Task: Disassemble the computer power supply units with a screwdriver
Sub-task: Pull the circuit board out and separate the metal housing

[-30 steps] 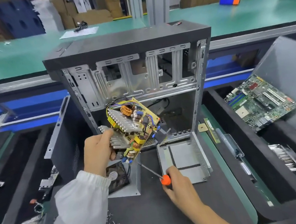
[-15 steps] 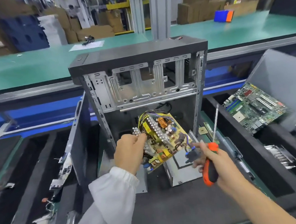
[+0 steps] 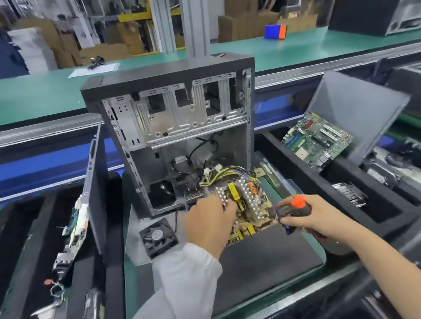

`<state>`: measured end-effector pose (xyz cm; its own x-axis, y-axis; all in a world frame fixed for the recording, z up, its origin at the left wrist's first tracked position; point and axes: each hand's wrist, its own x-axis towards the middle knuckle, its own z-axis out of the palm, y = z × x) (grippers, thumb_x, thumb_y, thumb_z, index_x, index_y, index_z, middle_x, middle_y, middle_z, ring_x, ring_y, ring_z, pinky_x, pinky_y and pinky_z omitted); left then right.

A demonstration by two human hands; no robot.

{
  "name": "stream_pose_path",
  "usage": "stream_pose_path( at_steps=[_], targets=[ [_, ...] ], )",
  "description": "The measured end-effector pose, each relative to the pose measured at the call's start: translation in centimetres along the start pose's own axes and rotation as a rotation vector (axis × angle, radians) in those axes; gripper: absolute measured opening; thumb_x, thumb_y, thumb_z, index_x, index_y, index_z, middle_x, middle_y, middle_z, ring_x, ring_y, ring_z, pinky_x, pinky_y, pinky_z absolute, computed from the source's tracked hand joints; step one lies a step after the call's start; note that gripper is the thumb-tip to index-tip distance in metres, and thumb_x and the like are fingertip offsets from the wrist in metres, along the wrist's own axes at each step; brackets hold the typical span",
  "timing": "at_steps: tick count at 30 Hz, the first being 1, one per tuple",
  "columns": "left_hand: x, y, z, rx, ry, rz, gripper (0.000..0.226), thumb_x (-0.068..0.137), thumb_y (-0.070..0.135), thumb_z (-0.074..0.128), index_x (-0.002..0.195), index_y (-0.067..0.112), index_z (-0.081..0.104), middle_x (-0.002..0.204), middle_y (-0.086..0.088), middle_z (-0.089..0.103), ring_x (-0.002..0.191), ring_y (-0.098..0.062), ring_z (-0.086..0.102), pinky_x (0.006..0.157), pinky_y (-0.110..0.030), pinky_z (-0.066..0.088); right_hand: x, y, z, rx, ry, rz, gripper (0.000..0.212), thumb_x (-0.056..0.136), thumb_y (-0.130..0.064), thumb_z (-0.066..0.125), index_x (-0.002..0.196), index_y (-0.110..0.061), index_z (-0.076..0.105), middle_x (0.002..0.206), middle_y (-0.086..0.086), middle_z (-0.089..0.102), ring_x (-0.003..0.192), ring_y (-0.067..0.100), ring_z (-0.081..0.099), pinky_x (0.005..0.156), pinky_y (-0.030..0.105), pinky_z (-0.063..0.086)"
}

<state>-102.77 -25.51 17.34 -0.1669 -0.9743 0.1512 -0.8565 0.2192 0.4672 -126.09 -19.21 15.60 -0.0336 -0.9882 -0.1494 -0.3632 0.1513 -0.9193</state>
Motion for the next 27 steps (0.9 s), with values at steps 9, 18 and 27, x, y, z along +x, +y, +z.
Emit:
stream_pose_path(
  at_steps=[9, 18, 27],
  targets=[
    [-5.7, 2.6, 7.9, 0.029, -0.191, -0.044, 0.044, 0.096, 0.039, 0.041, 0.058, 0.018, 0.036, 0.060, 0.004, 0.041, 0.058, -0.020, 0.045, 0.056, -0.030, 0.031, -0.6, 6.1, -3.8, -0.609, -0.231, 0.104, 0.018, 0.076, -0.029, 0.079, 0.091, -0.021, 0.073, 0.088, -0.002, 0.071, 0.087, 0.015, 0.065, 0.084, 0.031, 0.048],
    [-5.1, 1.6, 11.8, -0.018, -0.232, -0.218, 0.042, 0.097, 0.041, 0.042, 0.061, 0.020, 0.038, 0.066, 0.004, 0.048, 0.070, -0.023, 0.052, 0.064, -0.031, 0.038, 1.0, 9.2, -1.7, -0.821, -0.114, 0.024, 0.022, 0.085, -0.036, 0.067, 0.075, -0.031, 0.048, 0.083, -0.008, 0.056, 0.082, 0.016, 0.056, 0.072, 0.032, 0.043],
    [-3.9, 0.8, 11.2, -0.132, -0.171, -0.225, 0.050, 0.100, 0.052, 0.035, 0.062, 0.020, 0.041, 0.064, 0.002, 0.056, 0.068, -0.024, 0.059, 0.064, -0.033, 0.044, 4.8, 4.5, -1.2, -0.557, 0.258, -0.109, 0.008, 0.088, -0.016, 0.063, 0.087, -0.009, 0.068, 0.084, 0.006, 0.067, 0.077, 0.022, 0.059, 0.071, 0.034, 0.048]
  ],
)
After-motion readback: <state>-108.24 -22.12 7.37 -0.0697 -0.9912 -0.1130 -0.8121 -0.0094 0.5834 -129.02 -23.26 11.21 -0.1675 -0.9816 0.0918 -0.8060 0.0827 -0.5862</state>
